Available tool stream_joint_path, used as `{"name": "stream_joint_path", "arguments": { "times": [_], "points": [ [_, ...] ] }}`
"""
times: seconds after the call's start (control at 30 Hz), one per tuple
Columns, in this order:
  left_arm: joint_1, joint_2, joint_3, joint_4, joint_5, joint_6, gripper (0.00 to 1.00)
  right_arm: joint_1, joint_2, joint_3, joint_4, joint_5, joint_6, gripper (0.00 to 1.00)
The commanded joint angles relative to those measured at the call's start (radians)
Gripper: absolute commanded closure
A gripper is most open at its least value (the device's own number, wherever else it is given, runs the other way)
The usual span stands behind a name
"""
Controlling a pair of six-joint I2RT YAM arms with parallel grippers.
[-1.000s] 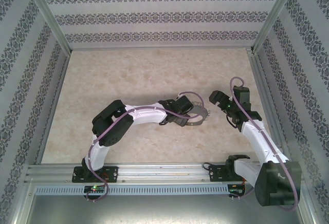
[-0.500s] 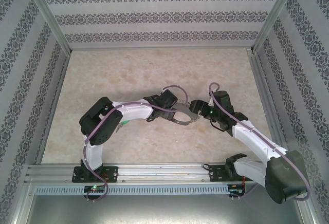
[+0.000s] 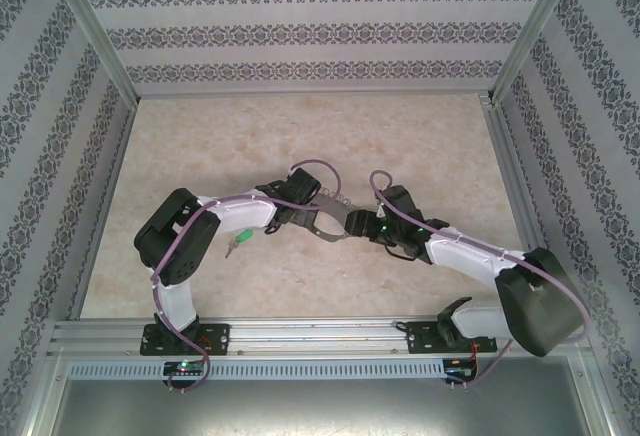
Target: Put the keys on the keyring
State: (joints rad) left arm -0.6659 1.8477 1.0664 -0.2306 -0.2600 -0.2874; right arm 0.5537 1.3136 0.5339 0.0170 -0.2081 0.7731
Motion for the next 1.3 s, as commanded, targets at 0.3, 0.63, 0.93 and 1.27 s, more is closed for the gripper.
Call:
{"name": "stream_joint_path", "arguments": {
  "times": [0.3,0.63,0.93,1.27],
  "points": [
    [0.034,-0.024,-0.013,-0.034,-0.042,0.027,0.03,0.097,0.125,0.007,0.137,-0.011,0.073,0.36],
    [0.032,-0.028,-0.002,-0.034,-0.040,0.030,0.03,0.082,0.179,0.031,0.181,-0.016,0.080,0.36],
    [0.038,-0.039,-0.009,-0.034,-0.050,0.027,0.03,0.043,0.242,0.057,0.231,-0.033,0.093,0.36],
    [0.062,-0.056,-0.027,-0.028,-0.058,0.011,0.03,-0.014,0.367,0.150,0.287,-0.073,0.117,0.37]
  ]
}}
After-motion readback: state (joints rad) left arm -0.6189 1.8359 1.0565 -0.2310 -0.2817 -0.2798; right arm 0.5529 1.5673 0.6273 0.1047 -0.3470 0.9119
